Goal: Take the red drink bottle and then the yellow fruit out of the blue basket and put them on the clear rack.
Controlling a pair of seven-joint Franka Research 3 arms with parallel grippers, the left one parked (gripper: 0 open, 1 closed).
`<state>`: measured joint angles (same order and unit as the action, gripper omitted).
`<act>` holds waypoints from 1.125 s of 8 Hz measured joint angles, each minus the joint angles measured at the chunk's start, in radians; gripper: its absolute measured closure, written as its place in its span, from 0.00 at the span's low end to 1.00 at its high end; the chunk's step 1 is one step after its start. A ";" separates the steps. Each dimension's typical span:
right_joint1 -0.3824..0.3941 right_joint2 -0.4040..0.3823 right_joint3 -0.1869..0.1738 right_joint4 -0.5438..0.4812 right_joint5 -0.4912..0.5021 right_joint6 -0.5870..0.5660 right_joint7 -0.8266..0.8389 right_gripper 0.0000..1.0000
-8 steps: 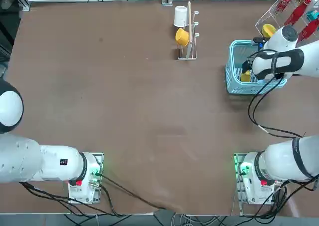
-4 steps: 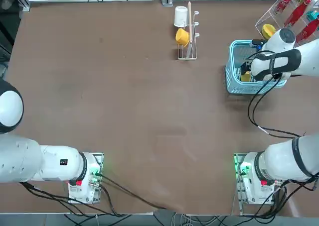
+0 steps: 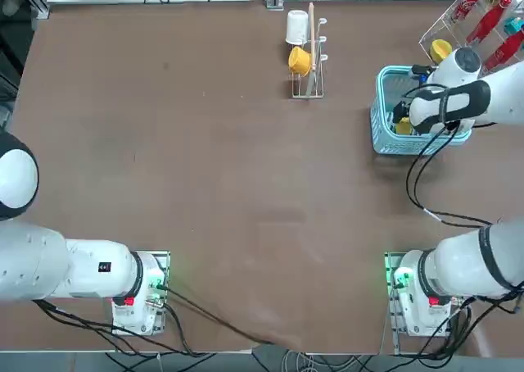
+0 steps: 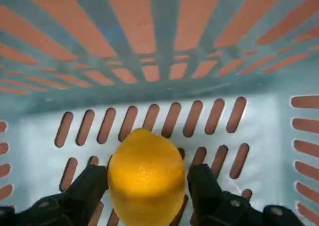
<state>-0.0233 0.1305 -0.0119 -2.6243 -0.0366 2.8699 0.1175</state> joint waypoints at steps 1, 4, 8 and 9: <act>0.000 0.009 0.000 0.001 0.000 0.005 0.001 0.00; 0.000 0.023 0.000 0.003 0.000 0.016 0.002 0.01; 0.000 0.031 0.000 0.006 0.000 0.022 0.003 0.08; 0.000 0.030 0.000 0.007 0.000 0.022 0.003 0.12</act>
<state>-0.0230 0.1602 -0.0116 -2.6173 -0.0366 2.8922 0.1206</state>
